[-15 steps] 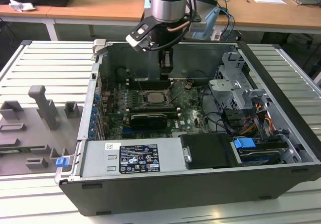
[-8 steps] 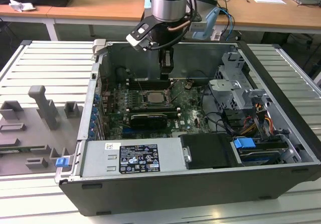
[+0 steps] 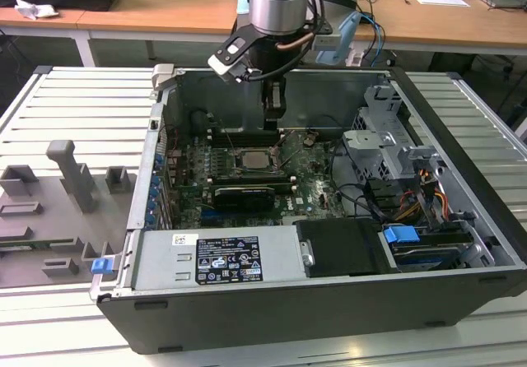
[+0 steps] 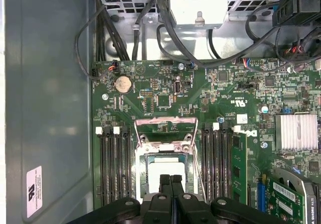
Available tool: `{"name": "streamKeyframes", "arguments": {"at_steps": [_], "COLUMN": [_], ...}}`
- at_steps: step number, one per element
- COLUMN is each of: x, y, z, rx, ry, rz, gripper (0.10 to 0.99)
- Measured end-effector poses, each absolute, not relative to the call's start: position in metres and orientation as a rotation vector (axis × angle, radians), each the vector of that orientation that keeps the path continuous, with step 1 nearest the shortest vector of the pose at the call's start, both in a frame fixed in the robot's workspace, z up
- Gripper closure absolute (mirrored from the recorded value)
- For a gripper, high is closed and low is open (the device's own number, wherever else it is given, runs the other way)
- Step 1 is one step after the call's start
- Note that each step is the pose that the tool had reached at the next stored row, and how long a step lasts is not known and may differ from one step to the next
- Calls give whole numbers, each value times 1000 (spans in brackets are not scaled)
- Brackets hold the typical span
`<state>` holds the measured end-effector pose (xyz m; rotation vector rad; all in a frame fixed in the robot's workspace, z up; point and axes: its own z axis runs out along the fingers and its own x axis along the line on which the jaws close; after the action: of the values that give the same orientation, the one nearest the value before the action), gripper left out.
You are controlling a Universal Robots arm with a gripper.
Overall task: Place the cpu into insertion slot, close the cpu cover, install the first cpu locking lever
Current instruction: 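Place the cpu into insertion slot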
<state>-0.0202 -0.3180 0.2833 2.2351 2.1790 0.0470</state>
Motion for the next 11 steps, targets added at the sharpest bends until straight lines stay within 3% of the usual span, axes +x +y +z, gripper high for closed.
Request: {"name": "streamKeyframes", "arguments": {"at_steps": [11], "x": [-18], "y": [-318], "z": [285], "rx": [2235], "ry": [2179], "rz": [47], "gripper": [980]}}
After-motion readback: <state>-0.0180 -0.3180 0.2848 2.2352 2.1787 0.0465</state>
